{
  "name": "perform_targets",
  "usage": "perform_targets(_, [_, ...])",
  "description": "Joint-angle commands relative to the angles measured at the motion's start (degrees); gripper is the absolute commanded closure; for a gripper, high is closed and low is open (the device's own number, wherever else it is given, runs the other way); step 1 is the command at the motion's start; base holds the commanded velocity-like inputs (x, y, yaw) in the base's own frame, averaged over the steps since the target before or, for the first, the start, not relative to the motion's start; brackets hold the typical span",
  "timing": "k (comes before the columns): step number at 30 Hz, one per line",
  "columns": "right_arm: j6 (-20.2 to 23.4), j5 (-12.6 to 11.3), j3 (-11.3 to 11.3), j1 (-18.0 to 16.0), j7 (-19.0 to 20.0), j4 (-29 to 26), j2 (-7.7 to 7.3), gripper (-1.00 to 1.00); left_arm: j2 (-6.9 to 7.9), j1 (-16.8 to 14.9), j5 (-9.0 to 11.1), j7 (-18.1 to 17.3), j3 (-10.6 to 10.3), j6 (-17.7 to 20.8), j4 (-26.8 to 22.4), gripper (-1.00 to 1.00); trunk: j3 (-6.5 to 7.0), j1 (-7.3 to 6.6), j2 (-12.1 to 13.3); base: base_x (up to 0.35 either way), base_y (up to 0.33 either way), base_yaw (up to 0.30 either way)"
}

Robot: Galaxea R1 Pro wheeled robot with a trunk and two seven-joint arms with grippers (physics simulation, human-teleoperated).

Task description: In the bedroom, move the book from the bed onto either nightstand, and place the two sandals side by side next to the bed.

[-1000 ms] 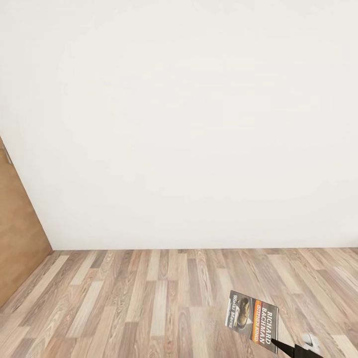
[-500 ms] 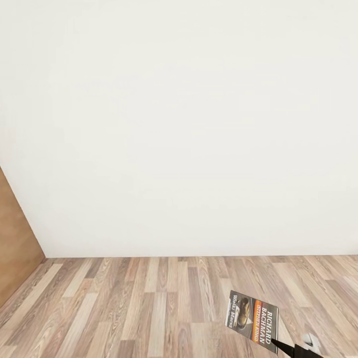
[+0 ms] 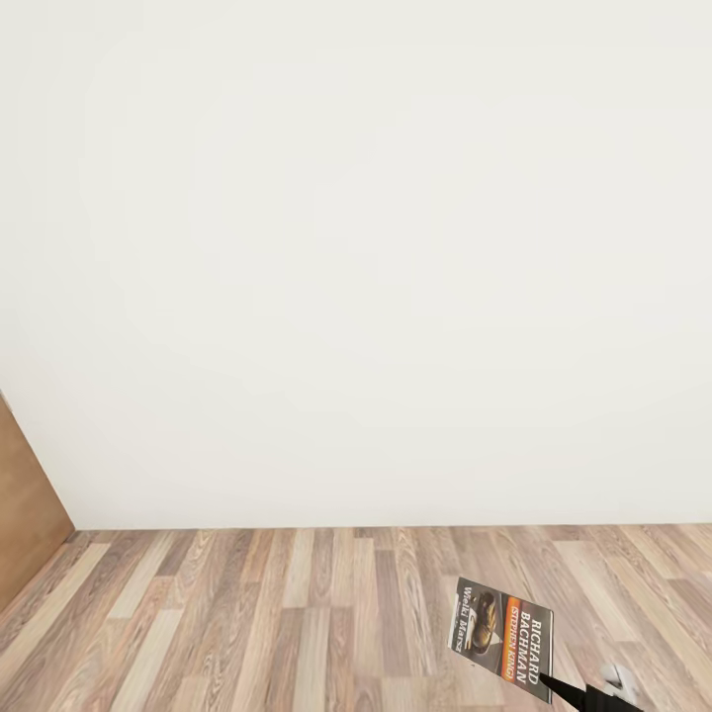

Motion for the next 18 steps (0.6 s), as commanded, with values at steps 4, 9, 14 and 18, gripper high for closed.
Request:
perform_targets(4, [0.3,-0.6,0.1,-0.1,0.2,0.0,-0.01,1.00,0.02,-0.1,-0.5,-0.2,0.5,-0.2,0.0,-1.00,-0.08,0.04,-0.1,0.290,0.000,0.000])
perform_targets(9, [0.3,-0.6,0.1,-0.1,0.2,0.0,-0.01,1.00,0.02,0.0,-0.5,-0.2,0.5,-0.2,0.0,-1.00,-0.08,0.04,-0.1,0.290,0.000,0.000])
perform_targets(14, [0.3,-0.6,0.1,-0.1,0.2,0.0,-0.01,1.00,0.02,0.0,-0.5,-0.2,0.5,-0.2,0.0,-1.00,-0.08,0.04,-0.1,0.290,0.000,0.000])
perform_targets(18, [0.3,-0.6,0.1,-0.1,0.2,0.0,-0.01,1.00,0.02,-0.1,-0.5,-0.2,0.5,-0.2,0.0,-1.00,-0.08,0.04,-0.1,0.290,0.000,0.000])
